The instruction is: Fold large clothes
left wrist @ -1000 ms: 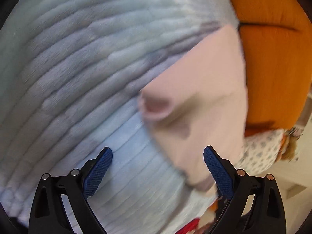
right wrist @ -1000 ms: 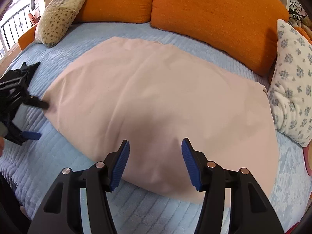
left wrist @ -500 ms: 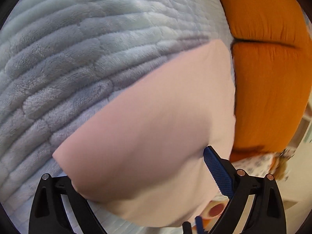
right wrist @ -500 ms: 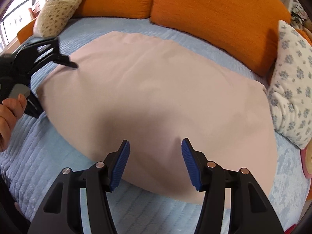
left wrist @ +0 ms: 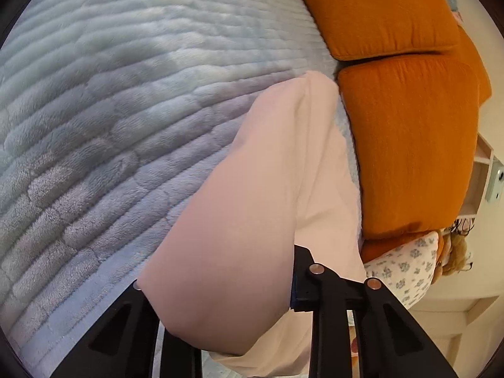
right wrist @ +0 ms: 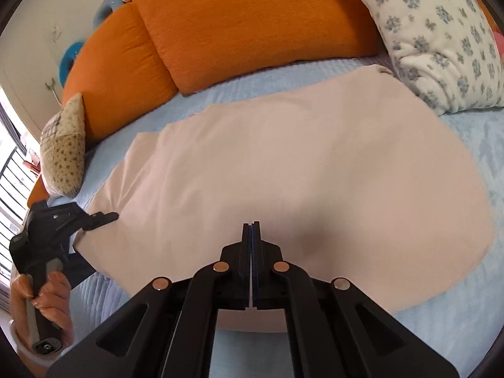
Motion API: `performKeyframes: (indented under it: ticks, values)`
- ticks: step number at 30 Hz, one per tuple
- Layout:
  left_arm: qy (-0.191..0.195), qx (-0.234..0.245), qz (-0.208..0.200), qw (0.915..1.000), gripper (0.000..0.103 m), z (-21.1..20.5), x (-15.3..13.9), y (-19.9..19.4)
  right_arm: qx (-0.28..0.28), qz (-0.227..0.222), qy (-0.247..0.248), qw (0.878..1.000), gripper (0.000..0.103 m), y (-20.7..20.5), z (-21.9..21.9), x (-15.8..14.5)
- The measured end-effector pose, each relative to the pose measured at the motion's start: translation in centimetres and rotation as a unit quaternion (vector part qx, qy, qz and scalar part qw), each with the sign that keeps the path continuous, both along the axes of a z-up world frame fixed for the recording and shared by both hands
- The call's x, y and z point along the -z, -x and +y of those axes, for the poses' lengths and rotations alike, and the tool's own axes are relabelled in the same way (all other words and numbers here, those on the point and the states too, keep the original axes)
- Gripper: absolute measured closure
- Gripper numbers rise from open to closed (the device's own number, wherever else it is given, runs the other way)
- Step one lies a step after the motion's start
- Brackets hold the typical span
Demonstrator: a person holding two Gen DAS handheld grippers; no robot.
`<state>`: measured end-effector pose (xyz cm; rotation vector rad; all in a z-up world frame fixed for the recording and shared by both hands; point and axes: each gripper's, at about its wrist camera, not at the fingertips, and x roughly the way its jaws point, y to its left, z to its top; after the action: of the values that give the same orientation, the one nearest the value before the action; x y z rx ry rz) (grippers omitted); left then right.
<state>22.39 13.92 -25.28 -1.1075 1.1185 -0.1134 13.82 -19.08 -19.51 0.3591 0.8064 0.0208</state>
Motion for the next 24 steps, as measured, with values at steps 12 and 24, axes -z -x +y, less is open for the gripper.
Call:
performKeyframes:
  ticks: [12, 24]
  values:
    - [-0.122, 0.118, -0.081, 0.9821, 0.075, -9.2, -9.8, -4.5, 0.001, 0.067, -0.006, 0.998, 0.102, -1.9, 1.2, 4.1]
    - [-0.235, 0.275, -0.152, 0.9201, 0.075, -27.5, -15.9, -3.7, 0.084, -0.017, -0.164, 0.983, 0.102, 4.6, -1.1, 6.9]
